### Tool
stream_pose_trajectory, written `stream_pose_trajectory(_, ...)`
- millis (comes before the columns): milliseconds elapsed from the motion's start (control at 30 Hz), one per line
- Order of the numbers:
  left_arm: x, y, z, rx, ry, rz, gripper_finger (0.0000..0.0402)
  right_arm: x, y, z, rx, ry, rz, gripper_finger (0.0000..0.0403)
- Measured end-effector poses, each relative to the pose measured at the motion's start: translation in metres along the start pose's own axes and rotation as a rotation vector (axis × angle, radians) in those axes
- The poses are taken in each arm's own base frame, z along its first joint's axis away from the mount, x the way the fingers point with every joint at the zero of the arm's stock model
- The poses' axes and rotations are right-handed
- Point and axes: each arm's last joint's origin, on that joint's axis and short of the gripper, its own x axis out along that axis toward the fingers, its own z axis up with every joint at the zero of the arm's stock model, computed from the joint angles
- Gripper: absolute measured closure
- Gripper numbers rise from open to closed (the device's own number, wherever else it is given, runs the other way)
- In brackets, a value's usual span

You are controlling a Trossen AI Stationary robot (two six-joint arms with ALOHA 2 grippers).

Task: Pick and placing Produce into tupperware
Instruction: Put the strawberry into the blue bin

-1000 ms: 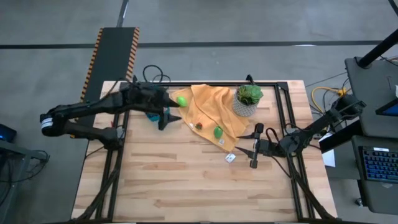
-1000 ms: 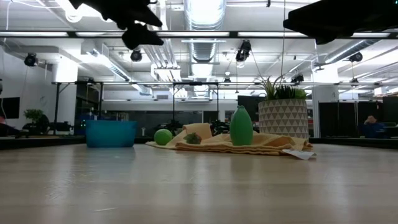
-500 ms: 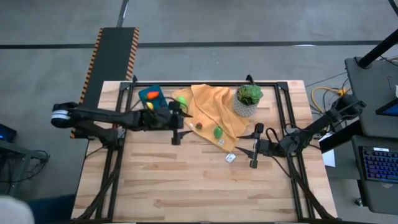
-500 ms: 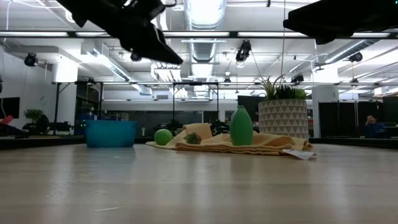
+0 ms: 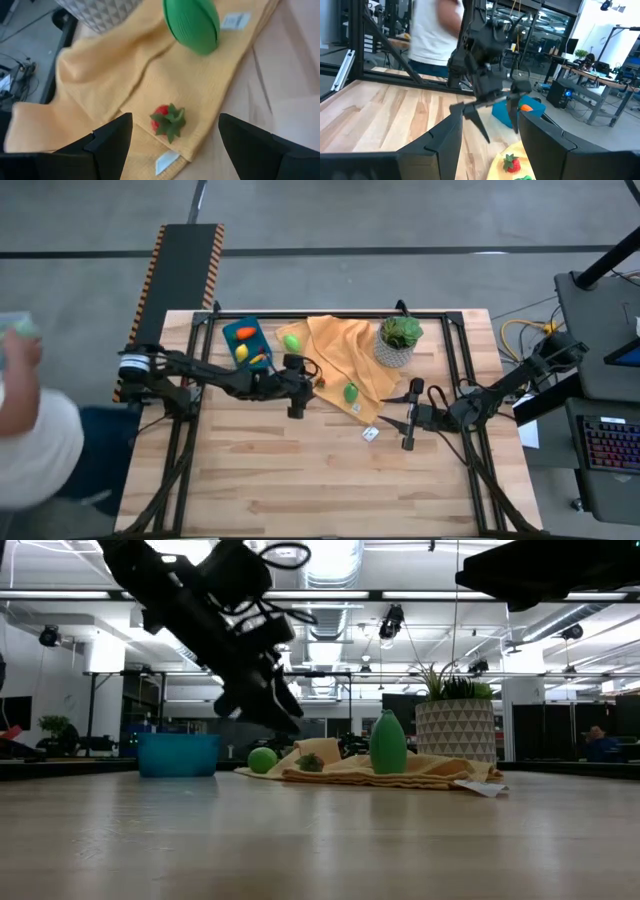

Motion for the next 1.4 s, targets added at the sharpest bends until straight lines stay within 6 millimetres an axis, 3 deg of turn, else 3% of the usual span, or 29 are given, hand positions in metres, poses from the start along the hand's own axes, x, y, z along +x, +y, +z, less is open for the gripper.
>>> stream_pose_trajectory(500, 0.036, -0.018, -0.014, 0.058, 0.028, 0.026, 0.0121, 0.0, 0.0, 0.0, -0.007, -0.001, 0.0, 0.0216)
stream_pose_trajectory(1400, 0.037, -0.016, -0.011, 0.033, -0.012, 0.057, 0.0121, 0.0, 0.0, 0.0, -0.008, 0.0, 0.0, 0.0216)
